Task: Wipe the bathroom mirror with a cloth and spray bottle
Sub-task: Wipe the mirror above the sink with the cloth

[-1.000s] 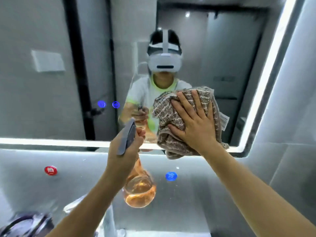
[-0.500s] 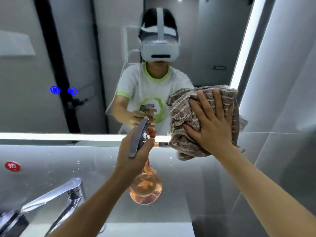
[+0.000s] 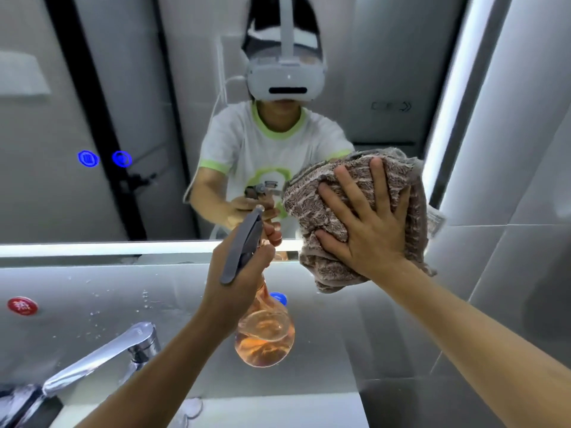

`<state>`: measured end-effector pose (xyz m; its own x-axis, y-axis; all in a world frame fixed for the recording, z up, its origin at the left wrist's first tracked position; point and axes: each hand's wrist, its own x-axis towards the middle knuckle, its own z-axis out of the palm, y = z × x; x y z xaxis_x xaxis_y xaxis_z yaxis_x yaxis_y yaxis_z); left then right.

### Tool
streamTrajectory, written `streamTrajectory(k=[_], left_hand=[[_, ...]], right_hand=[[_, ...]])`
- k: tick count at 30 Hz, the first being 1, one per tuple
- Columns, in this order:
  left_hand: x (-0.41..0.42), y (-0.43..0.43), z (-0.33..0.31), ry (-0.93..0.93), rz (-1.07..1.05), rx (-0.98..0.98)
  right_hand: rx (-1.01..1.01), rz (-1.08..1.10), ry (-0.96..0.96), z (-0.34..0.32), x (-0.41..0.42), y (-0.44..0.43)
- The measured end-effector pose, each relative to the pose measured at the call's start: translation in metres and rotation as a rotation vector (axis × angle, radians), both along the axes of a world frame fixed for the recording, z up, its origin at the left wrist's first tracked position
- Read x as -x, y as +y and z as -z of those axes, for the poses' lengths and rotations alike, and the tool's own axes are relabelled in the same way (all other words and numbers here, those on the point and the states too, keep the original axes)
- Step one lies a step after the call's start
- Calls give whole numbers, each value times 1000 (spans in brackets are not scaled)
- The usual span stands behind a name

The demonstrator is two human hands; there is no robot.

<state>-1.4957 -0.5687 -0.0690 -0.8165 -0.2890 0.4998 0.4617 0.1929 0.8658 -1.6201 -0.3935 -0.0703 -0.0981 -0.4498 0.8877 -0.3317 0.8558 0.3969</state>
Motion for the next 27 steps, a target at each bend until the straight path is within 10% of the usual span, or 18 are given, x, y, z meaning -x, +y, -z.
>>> streamTrajectory(k=[27], left_hand=[[-124,-418,17,-40,-404,32]], right_hand=[[-161,-131,-59,24,-120,-458]])
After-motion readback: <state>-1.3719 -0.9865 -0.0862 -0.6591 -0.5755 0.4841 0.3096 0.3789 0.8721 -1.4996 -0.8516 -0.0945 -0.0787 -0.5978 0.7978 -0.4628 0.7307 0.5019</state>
